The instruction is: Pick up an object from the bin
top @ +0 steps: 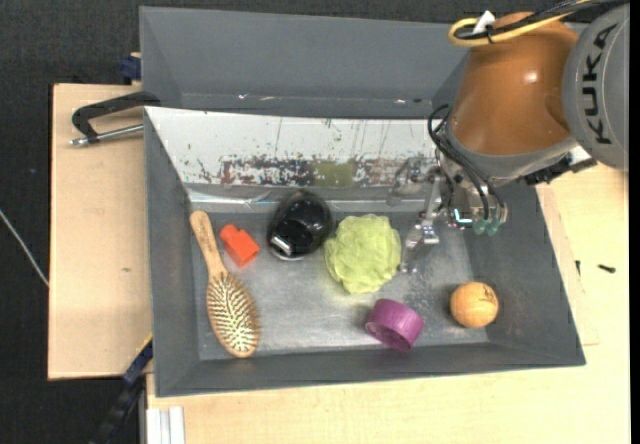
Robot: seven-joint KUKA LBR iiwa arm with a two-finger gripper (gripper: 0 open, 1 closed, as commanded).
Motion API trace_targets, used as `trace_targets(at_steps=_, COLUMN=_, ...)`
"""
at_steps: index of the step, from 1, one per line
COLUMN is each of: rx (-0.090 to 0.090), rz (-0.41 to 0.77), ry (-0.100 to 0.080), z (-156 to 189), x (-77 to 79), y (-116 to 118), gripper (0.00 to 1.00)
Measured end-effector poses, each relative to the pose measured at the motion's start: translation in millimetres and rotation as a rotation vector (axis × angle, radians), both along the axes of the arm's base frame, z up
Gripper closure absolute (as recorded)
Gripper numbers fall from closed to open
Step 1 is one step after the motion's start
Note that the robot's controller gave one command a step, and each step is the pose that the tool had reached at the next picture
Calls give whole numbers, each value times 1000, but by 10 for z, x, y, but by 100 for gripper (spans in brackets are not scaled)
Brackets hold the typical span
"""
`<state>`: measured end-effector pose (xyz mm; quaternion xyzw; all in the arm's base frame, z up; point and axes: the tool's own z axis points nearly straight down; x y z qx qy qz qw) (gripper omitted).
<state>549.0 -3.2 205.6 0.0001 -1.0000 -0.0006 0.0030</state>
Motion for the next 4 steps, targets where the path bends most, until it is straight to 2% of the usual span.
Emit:
trace_targets(at_steps=1, rx=0, rz=0, ry=-8, z=40, x=16, y=-1, gripper=0)
trace_targets(at_steps=2, rx=-1, rz=-114, ry=-5, z=-1012, x=40, y=-252, gripper=100)
trace_targets(at_steps=3, rx=-1, rz=-114, ry=-5, z=-1012, x=40, y=-251, gripper=100)
trace_targets(at_steps=4, rx=-6, rz=-145, ry=-4, z=-810, x=219, y=20, gripper=100)
